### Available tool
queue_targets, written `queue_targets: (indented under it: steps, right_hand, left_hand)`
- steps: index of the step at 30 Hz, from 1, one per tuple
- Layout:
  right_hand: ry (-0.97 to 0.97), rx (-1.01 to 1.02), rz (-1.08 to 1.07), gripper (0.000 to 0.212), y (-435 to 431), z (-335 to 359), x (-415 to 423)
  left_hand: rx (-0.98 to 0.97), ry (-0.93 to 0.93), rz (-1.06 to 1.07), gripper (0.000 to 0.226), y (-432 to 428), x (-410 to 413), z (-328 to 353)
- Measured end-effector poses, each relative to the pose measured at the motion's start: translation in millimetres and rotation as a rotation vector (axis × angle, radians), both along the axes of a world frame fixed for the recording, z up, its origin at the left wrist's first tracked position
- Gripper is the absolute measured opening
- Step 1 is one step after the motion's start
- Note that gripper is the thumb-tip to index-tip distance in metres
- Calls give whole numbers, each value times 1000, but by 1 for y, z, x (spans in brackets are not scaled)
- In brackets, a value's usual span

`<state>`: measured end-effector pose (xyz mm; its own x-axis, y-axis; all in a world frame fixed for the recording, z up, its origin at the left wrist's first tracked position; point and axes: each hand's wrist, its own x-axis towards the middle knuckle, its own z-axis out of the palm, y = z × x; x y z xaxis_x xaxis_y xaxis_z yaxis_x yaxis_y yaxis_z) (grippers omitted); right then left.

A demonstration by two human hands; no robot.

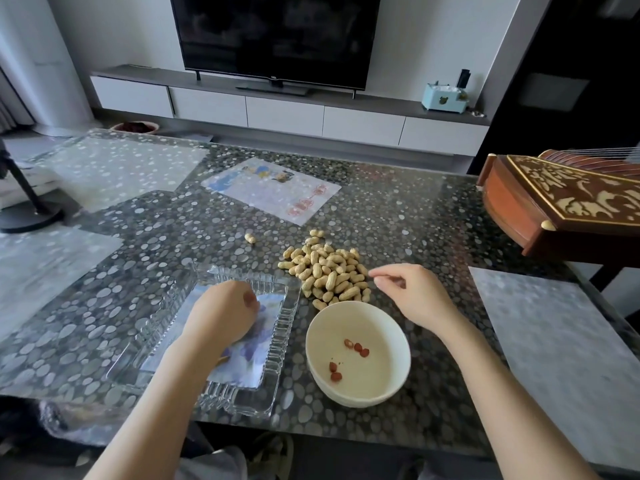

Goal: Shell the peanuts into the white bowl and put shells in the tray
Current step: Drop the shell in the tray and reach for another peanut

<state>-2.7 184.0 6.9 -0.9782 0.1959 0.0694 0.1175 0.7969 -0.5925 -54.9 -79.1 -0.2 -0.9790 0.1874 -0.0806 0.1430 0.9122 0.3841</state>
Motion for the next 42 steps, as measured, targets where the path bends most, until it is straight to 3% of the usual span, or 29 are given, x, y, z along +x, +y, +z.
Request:
queue_targets:
  steps: [6, 8, 11, 13, 17, 20, 23, 26, 29, 32, 37, 42]
  right_hand:
    - [-82, 139, 111, 24, -2, -34, -34]
    - [-23, 154, 122, 19, -2, -35, -34]
    - [81, -44, 125, 10, -7, -18, -27]
    - [113, -252, 153, 4, -18, 3, -14]
    - [162, -460, 232, 3, -42, 22, 6]
    - [186, -420, 251, 12, -51, 24, 14]
    - [132, -320, 343, 37, -56, 27, 24]
    - [99, -413, 381, 48, -58, 29, 31]
    - [112, -532, 358, 47, -59, 31, 35]
    - [215, -624, 266, 33, -70, 31, 36]
    - [406, -508, 166, 24, -97, 20, 33]
    - [458, -248, 165, 33, -107, 7, 25]
  left_hand:
    - [285, 216, 73, 17, 13, 9, 10]
    - [354, 250, 52, 15, 21, 11, 13]
    - [453, 268, -9, 11, 31, 13, 17]
    - [564, 234, -63, 10, 38, 17, 23]
    - [713, 147, -170, 9, 53, 31, 32]
    - [784, 184, -166, 14, 54, 36, 32]
    - [837, 146, -243, 15, 50, 36, 29]
    - [919, 54, -349, 15, 46, 35, 28]
    - [974, 27, -368, 11, 43, 37, 29]
    - [1208, -83, -249, 17, 43, 41, 29]
    - [1378, -198, -147, 41, 44, 43, 28]
    - [1241, 0, -123, 30, 42, 49, 30]
